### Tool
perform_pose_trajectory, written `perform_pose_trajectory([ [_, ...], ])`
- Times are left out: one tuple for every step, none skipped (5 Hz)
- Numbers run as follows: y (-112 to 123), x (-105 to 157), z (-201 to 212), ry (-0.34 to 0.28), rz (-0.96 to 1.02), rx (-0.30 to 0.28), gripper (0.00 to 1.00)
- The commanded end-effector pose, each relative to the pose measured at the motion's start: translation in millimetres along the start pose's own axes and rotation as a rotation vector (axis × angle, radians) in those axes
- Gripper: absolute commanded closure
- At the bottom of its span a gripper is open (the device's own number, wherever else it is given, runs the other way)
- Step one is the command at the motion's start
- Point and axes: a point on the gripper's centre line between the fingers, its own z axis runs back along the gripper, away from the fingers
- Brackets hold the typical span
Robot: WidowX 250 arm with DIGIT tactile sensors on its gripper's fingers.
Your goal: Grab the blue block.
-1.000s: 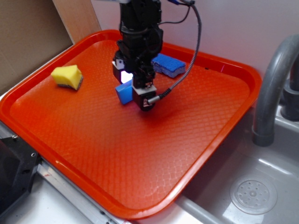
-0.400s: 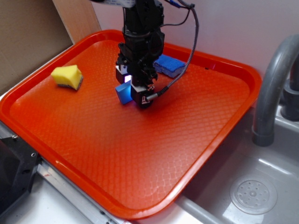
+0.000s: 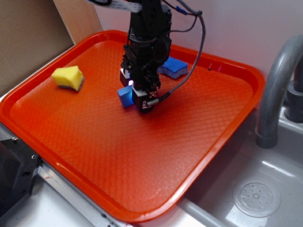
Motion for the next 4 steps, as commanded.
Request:
perform_pose_trajectory([
  [4.8,-70.0,97.6,-0.078,0.189,0.035,1.0],
  [9.3,-111.8,135.5,-0.172,0.229,-0.016,1.0],
  [16.7,-129.5,160.7,-0.234,0.23,-0.084,1.0],
  [11.9,-121.2,151.3,-0.184,0.177,-0.104,1.0],
])
